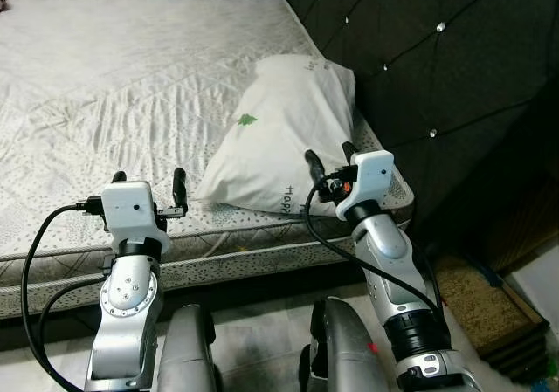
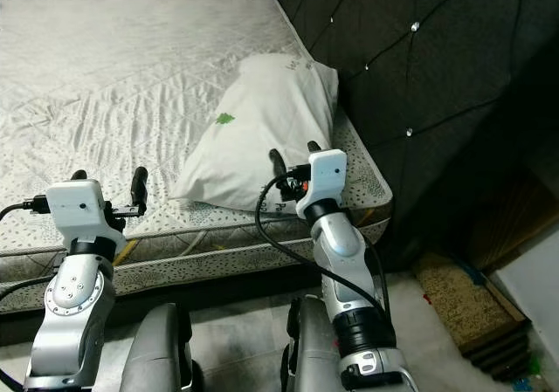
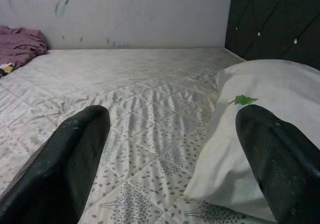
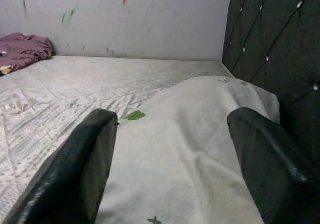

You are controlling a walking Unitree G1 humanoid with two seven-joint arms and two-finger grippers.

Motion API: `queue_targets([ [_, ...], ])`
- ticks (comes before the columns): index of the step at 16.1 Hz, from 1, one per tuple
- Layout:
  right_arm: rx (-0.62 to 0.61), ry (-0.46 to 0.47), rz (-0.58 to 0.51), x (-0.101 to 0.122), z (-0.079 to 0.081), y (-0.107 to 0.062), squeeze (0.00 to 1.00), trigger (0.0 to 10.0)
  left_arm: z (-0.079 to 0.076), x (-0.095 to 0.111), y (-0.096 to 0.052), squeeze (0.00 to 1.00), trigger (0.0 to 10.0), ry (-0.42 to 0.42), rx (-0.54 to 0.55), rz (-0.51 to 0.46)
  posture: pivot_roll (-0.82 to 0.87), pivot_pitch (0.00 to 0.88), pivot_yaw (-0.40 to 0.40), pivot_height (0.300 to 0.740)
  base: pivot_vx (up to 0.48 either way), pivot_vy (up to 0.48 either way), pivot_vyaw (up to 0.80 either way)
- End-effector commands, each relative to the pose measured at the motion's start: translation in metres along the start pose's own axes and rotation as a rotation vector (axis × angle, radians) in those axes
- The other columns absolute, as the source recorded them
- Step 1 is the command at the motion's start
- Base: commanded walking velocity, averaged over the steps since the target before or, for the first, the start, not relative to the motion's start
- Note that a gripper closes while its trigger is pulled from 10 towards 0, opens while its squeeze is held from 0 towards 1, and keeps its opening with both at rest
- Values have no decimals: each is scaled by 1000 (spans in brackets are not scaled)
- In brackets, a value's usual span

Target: Clean up the room

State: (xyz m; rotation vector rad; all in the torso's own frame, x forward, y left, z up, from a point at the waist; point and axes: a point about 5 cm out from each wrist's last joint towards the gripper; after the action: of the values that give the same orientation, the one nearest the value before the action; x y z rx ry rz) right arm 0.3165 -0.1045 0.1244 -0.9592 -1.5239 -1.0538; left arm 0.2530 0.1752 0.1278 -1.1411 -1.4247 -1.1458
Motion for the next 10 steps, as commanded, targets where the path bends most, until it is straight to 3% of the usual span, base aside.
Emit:
queue_targets([
  [1, 20, 4, -16, 7, 1, 1, 1000, 10000, -2, 1, 2, 0, 10000, -7, -13, -9, 23, 11, -39, 667, 0, 0, 0],
  [2, 44, 6, -20, 8, 3, 1, 1000, 10000, -3, 1, 2, 0, 10000, -9, -21, -8, 22, 11, -38, 677, 0, 0, 0],
  [3, 47, 3, -21, 9, 3, 1, 592, 10000, -4, 1, 2, 0, 10000, -9, -23, -9, 20, 11, -36, 682, 0, 0, 0],
  [4, 47, -1, -20, 11, 3, 1, 0, 10000, -4, 1, 2, 0, 10000, -9, -24, -9, 20, 11, -36, 692, 0, 0, 0],
  [10, 27, -11, -2, 13, -2, 3, 0, 10000, -6, 0, 4, 0, 10000, -13, -31, -10, 13, 10, -35, 740, 0, 0, 0],
])
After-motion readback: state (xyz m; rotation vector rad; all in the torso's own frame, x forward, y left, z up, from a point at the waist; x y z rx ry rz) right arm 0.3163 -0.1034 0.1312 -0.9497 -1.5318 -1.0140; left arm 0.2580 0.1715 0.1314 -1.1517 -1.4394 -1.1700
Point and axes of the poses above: a point about 5 cm out from each wrist's last joint towards the gripper, its own y axis pointing out of the wrist towards the gripper, its own x axis along the axis of the wrist's last joint, z = x × y, and after that the axes turned 10 degrees about -y, right-handed
